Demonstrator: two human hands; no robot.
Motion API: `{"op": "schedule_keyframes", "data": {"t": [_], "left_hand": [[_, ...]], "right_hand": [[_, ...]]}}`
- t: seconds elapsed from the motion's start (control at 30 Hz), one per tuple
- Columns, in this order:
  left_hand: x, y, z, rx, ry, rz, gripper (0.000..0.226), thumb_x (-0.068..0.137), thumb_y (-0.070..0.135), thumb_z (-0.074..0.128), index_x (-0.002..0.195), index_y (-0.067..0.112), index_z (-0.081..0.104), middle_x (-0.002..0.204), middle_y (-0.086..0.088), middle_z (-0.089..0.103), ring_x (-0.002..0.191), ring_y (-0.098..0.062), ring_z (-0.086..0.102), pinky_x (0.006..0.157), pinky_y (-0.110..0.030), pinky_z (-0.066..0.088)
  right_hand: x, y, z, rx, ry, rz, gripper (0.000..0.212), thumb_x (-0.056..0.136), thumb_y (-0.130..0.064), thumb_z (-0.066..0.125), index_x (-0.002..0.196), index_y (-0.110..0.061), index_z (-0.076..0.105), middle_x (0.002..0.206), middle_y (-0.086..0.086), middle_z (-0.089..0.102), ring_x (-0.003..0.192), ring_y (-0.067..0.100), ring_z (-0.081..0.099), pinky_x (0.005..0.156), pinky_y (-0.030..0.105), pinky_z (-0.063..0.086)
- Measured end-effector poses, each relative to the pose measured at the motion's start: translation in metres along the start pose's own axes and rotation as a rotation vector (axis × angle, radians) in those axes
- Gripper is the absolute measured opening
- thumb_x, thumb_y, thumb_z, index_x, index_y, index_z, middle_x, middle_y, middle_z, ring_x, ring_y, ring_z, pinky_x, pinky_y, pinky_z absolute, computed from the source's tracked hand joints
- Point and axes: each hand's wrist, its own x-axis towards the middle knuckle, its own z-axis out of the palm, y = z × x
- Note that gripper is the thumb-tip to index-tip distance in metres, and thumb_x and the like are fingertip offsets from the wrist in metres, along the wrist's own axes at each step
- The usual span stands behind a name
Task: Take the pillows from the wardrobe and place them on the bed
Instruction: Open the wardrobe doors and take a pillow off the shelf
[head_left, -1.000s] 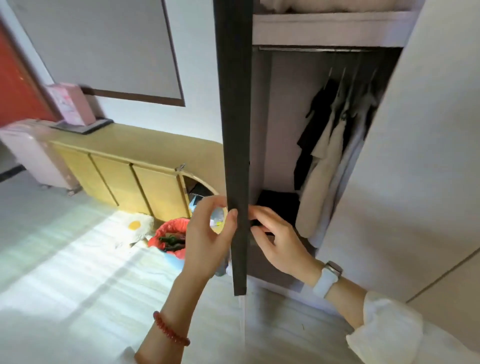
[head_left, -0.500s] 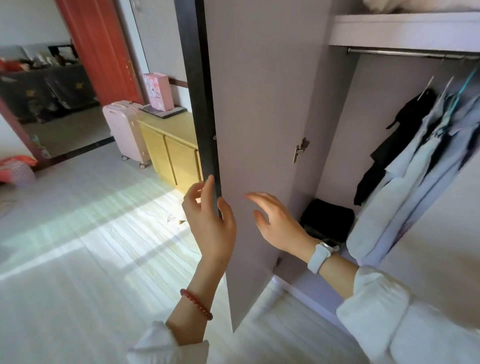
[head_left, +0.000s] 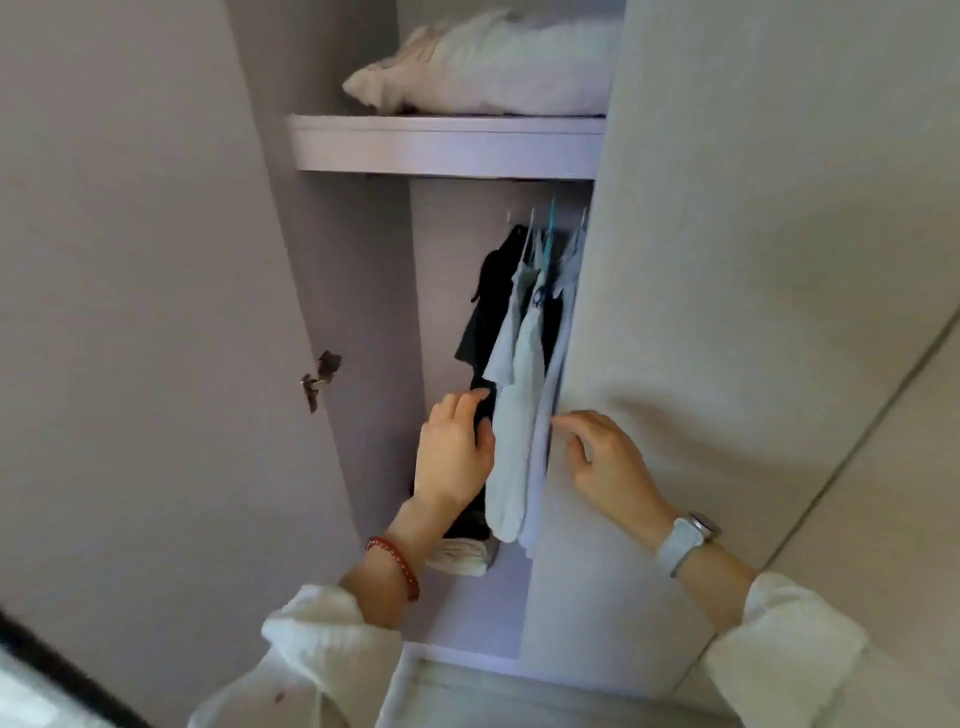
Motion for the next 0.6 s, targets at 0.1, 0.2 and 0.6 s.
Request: {"op": "schedule_keyframes", "data": {"t": [0.1,0.2,0.6], "left_hand": [[0.057,0.038,0.04,-0.08,-0.044,0.103,0.042,0.09,0.009,0.05,0.13,0.004,0.042,0.127,-0.019,0.051,0.114,-0.036,0.048,0.091,-0.046,0.043],[0.102,0.07,0.065,-0.172,-0.042,0.157,0.057,0.09,0.018,0.053,0.139,0.007,0.027,0.14,-0.015,0.04,0.127,-0.03,0.037,0.104,-0.04,0.036],[0.125,0.088,0.062,-0.455,-0.113,0.176,0.078,0.085,0.005,0.056,0.146,0.015,0.007,0.147,-0.01,0.03,0.13,-0.024,0.036,0.108,-0.042,0.035]], "right_hand": [[0.023,0.03,-0.044,-0.074,0.118,0.04,0.028,0.086,0.001,0.046,0.109,-0.004,0.061,0.113,0.015,0.063,0.108,0.031,0.055,0.091,0.037,0.045],[0.041,0.049,-0.074,-0.1,0.191,0.056,0.03,0.085,0.001,0.046,0.11,-0.007,0.059,0.114,0.011,0.061,0.11,0.029,0.053,0.091,0.035,0.043],[0.028,0.057,-0.078,-0.068,0.229,0.13,0.035,0.089,-0.003,0.043,0.122,-0.012,0.052,0.127,0.007,0.054,0.12,0.024,0.048,0.096,0.031,0.039]]}}
